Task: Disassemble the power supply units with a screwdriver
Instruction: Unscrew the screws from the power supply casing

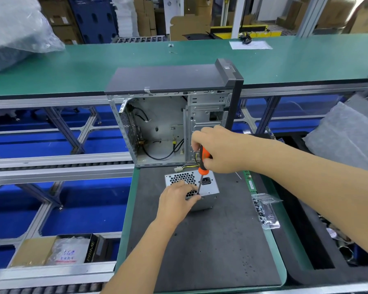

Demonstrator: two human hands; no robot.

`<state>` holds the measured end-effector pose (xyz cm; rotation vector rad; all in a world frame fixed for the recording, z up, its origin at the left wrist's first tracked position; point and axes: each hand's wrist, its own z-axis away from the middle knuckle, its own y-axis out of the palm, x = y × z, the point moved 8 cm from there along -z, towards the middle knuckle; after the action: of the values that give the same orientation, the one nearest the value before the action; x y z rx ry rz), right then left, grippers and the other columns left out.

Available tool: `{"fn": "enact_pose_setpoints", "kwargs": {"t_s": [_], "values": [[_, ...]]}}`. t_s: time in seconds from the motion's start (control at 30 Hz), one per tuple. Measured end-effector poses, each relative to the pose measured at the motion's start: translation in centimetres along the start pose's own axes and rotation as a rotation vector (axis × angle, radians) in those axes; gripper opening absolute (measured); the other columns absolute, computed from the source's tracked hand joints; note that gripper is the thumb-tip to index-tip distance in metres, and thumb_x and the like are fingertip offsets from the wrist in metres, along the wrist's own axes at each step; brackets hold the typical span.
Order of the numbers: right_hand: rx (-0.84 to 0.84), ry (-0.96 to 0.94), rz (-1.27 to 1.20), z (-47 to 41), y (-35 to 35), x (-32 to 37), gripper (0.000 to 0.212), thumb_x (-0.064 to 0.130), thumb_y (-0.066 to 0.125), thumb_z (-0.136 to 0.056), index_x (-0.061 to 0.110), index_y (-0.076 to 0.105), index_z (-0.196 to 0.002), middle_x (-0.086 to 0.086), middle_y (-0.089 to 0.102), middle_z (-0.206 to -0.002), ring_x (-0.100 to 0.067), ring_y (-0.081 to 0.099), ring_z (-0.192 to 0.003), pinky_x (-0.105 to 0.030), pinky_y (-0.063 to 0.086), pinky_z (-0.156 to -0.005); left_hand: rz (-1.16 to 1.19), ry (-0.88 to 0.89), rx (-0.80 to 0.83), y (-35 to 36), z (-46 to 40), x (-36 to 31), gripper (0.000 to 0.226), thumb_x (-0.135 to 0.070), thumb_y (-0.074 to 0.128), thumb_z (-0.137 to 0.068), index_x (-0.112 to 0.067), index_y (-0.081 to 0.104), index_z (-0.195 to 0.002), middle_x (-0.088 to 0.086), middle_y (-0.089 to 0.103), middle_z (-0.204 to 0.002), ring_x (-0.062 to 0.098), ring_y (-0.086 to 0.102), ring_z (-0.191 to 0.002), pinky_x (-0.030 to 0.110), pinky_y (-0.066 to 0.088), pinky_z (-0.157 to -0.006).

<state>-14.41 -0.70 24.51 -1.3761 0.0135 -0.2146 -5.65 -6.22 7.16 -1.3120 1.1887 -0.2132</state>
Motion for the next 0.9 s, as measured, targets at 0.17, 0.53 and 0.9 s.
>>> {"fn": "enact_pose_setpoints", "kwargs": {"t_s": [0.17, 0.53, 0.9], "values": [[-0.079, 0.179, 0.326, 0.2, -0.6, -1.1, 0.054, 0.071, 0.043, -0.089, 0.017, 0.037, -0.094, 0.001, 0.036, -0.073, -0.021, 0.037, -0.062, -0.031, 0.03, -0.049, -0.003, -0.008, 0.043, 0.2, -0.1, 0.1, 0.022, -0.044, 0.071, -0.087, -0.032, 0.076, -0.106, -0.012, 0.058, -0.084, 0.01, 0.055, -0.081, 0.019, 0.03, -0.063], [-0.021, 0.17, 0.253, 0.1, -0.1, -1.5, 0.057, 0.071, 0.049, -0.087, 0.016, 0.041, -0.1, 0.0, 0.038, -0.079, -0.025, 0.042, -0.073, -0.034, 0.036, -0.055, -0.008, -0.002, 0.049, 0.2, -0.2, -0.2, 0.02, -0.042, 0.07, -0.089, -0.031, 0.077, -0.104, -0.009, 0.062, -0.087, 0.012, 0.058, -0.083, 0.023, 0.032, -0.065], [-0.041, 0.0, 0.009, -0.2, 0.4, -0.8, 0.02, 0.032, 0.064, -0.093, 0.026, 0.054, -0.108, 0.005, 0.038, -0.1, -0.02, 0.05, -0.085, -0.032, 0.04, -0.068, 0.028, 0.012, 0.034, 0.4, -0.2, 0.0, 0.012, -0.039, 0.074, -0.086, -0.027, 0.077, -0.083, -0.016, 0.048, -0.068, 0.005, 0.047, -0.07, 0.012, 0.028, -0.058]]}}
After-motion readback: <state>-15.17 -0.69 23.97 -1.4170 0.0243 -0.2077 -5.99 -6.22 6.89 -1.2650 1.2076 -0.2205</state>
